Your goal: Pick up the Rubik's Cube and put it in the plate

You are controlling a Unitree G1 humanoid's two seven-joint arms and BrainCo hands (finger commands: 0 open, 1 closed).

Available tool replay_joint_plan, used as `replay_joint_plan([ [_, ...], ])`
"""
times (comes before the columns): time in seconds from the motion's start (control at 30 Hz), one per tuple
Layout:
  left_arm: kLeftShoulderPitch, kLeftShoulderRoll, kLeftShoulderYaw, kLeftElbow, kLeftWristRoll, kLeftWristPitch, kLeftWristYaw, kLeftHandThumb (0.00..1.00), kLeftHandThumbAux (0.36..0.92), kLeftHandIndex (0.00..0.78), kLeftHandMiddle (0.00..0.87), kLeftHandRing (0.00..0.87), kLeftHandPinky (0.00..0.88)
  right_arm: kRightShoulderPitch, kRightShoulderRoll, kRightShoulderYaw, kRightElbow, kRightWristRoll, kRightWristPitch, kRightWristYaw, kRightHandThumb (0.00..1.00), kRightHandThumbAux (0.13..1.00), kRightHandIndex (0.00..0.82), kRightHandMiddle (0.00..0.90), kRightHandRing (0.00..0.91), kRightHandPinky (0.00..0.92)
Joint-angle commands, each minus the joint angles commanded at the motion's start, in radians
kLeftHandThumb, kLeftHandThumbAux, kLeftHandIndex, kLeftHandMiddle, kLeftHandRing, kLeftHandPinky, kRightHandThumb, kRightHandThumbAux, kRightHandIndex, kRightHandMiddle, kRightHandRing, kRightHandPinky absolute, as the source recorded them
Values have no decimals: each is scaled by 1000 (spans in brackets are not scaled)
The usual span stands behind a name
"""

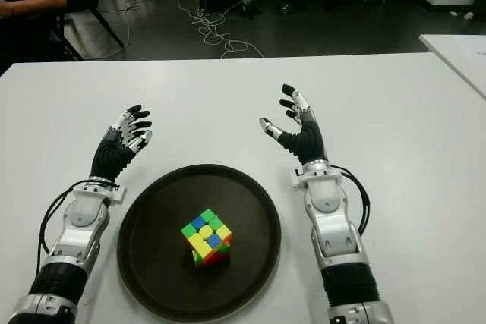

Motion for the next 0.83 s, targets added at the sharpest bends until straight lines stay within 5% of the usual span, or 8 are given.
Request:
replay_joint_plan([
  [0.43,-28,4,3,79,3,-78,9,216,546,141,209,222,206,-14,-4,1,27,-1,-5,-5,309,761,48,131,147,162],
  [0.83,-30,-2,7,86,-10,-89,2,225,554,140,211,221,205,-19,-3,-2,43,4,-12,-5,298,763,50,128,147,169],
])
